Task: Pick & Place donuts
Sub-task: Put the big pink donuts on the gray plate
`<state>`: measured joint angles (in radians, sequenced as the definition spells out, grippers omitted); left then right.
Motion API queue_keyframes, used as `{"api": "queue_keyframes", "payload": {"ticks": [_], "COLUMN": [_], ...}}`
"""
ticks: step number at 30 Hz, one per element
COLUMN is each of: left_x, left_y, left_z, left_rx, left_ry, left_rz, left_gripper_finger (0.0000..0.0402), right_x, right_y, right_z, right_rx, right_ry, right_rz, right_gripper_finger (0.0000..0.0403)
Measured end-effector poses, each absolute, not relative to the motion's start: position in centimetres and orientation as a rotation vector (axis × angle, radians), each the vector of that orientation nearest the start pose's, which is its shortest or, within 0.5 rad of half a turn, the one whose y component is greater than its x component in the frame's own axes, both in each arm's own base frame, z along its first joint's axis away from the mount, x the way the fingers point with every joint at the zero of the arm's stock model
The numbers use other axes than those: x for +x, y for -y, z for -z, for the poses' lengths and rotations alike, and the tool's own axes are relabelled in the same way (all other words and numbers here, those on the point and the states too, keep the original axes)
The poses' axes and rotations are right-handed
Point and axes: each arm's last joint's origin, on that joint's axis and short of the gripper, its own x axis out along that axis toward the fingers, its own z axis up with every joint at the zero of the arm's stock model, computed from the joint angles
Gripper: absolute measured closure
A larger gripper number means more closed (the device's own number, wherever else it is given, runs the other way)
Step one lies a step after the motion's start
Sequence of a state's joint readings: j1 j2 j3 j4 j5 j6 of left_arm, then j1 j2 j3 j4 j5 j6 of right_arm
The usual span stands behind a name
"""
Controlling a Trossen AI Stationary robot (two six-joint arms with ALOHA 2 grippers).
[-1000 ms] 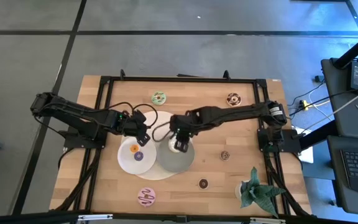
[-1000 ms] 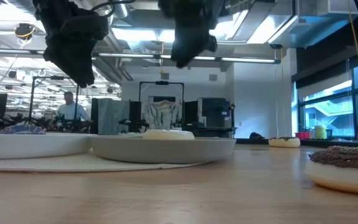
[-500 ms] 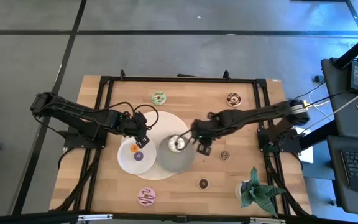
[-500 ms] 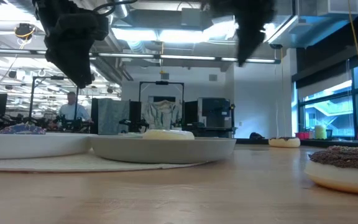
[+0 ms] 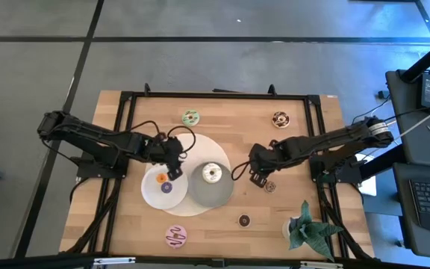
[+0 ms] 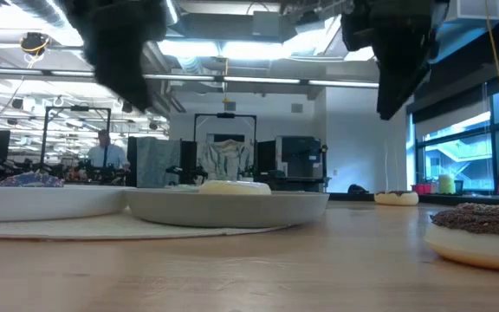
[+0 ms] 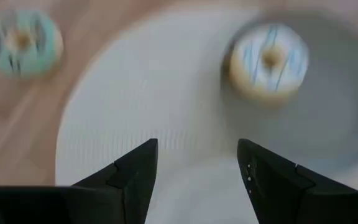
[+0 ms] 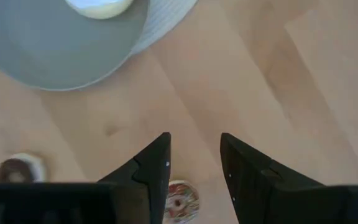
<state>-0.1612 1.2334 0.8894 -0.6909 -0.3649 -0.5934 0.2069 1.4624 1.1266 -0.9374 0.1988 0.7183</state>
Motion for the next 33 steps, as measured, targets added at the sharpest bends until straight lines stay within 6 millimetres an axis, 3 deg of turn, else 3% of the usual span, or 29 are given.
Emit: {"api": "queue_keyframes", "payload": {"ticks": [2, 5, 9, 15, 21, 28, 33], "left_x": [23.8, 24.5, 24.5, 24.8, 25.8, 27.2, 27.5], "left_y": [3.0, 5.1, 7.8, 13.9, 19.6, 23.0, 23.5], "left_z": [-25.0, -26.0, -26.1, -23.5, -20.3, -17.8, -15.8], "left_rx": [-0.244, -0.096, -0.129, -0.129, -0.101, -0.113, -0.151], "left_ry": [-0.816, -0.757, -0.807, -0.933, -1.089, -1.192, -1.285], "left_rz": [-0.427, -0.164, -0.04, 0.082, 0.096, 0.06, 0.064], "left_gripper_finger": [0.0183, 0.0183, 0.0184, 0.0186, 0.0183, 0.0186, 0.0185], "right_x": [26.5, 26.2, 26.0, 26.0, 26.3, 27.0, 27.2], "right_y": [-4.9, -4.8, -4.8, -5.0, -5.1, -5.2, -5.2], "right_z": [-24.6, -23.9, -23.5, -23.6, -23.6, -23.9, -23.9], "right_rx": [0.334, 0.304, 0.289, 0.245, 0.196, 0.176, 0.153], "right_ry": [-1.177, -1.204, -1.22, -1.224, -1.203, -1.137, -1.124], "right_rz": [0.439, 0.436, 0.431, 0.393, 0.34, 0.301, 0.279], "right_gripper_finger": [0.0262, 0.0262, 0.0262, 0.0262, 0.0262, 0.0262, 0.0262]}}
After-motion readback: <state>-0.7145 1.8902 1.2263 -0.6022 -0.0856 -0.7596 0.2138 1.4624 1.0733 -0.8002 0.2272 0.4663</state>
